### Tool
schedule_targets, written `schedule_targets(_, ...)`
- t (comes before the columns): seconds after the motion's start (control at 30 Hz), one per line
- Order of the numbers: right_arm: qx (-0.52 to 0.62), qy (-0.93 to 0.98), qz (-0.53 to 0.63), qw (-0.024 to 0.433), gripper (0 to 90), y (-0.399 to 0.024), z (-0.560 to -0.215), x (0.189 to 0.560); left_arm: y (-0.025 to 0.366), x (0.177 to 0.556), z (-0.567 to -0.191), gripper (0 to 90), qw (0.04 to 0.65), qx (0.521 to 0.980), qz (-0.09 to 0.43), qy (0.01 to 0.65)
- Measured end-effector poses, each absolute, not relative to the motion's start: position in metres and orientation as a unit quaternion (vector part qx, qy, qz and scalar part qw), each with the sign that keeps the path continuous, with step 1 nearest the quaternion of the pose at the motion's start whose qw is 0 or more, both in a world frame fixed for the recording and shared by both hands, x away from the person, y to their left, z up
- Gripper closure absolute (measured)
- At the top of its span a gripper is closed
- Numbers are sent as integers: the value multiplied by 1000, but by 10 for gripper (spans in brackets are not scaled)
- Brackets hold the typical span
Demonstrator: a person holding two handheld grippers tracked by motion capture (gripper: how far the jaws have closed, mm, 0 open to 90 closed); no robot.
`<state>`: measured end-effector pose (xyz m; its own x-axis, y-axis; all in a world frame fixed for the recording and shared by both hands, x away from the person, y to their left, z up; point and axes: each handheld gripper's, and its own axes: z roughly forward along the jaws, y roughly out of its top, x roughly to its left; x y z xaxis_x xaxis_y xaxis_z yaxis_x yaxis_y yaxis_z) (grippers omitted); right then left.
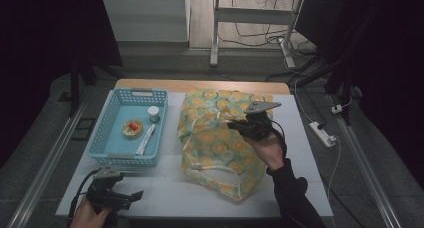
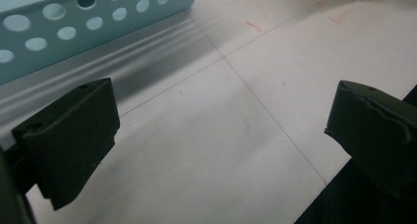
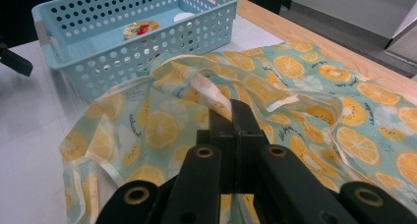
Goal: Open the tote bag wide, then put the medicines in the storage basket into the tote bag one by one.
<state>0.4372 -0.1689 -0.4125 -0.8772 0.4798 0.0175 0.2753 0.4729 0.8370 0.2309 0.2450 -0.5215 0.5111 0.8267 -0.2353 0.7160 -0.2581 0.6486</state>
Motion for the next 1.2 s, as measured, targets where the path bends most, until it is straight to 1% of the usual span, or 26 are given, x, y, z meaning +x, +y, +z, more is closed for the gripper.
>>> schedule_targets(0.33, 221, 853, 460, 110, 900, -167, -414, 437, 253, 231, -521, 0, 387, 766, 71, 508)
schedule_targets(0.63, 219, 855, 457, 107, 900, -167, -416, 437, 253, 230, -517, 0, 380, 767, 87, 510)
schedule_targets(0.9, 218, 856, 456, 107, 900, -166, -417, 437, 254, 229, -511, 0, 384, 769, 96, 502)
schedule_targets(1.2, 216, 857, 456, 108, 900, -165, -417, 436, 257, 231, -507, 0, 414, 766, 94, 483)
